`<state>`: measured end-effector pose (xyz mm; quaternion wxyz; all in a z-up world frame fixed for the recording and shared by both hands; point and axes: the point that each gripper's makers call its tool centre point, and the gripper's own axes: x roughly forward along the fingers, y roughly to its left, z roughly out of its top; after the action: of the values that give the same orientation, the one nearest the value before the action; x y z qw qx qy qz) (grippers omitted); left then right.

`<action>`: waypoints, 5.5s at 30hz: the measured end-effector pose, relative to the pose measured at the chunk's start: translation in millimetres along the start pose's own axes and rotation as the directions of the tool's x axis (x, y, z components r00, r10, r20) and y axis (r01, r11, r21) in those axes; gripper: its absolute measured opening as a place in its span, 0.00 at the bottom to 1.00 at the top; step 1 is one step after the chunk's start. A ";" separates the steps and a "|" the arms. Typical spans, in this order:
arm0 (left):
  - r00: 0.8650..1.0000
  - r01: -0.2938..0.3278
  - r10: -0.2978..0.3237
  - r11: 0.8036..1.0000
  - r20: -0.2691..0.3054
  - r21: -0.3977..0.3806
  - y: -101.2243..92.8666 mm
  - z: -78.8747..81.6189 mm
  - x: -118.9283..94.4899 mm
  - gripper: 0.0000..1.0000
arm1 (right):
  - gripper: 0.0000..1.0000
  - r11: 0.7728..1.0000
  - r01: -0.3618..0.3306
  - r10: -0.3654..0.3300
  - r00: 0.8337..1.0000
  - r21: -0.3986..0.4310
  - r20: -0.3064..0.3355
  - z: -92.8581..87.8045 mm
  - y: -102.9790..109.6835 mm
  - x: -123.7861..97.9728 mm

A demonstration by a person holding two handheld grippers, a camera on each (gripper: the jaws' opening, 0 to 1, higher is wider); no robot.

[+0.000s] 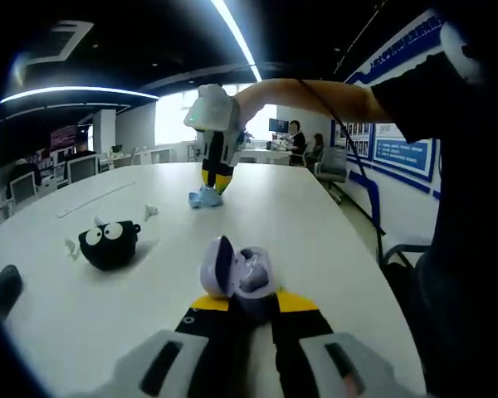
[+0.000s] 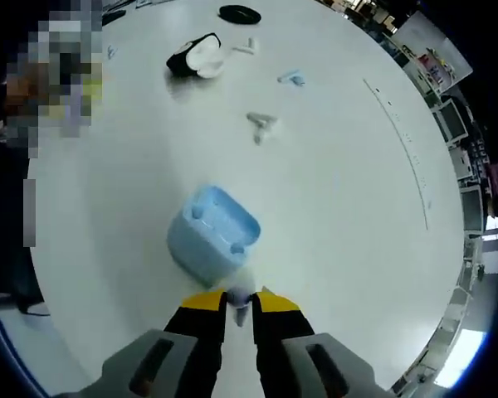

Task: Pick up the earbuds from the table and place the earbuds into the earbud case

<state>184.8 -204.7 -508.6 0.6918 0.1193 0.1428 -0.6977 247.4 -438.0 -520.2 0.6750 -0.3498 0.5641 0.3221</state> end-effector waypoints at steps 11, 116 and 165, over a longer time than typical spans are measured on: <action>1.000 0.002 -0.002 1.000 0.000 0.001 -0.6 0.1 0.0 0.19 | 0.12 0.999 0.022 -0.023 0.999 0.039 0.032 4.1 -2.4 -9.3; 1.000 -0.010 0.010 1.000 0.010 0.016 -1.2 0.7 0.9 0.19 | 0.12 0.770 -0.090 -0.590 0.275 0.632 0.759 167.8 170.0 -64.1; 1.000 -0.004 0.004 1.000 0.011 0.019 -2.1 1.6 1.3 0.19 | 0.12 0.752 -0.024 -0.618 0.323 0.659 0.717 163.4 174.7 -47.3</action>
<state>182.8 -206.6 -507.6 0.6928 0.1220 0.1321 -0.6984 182.7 -207.7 -473.2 0.9868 -0.0016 0.0841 0.1385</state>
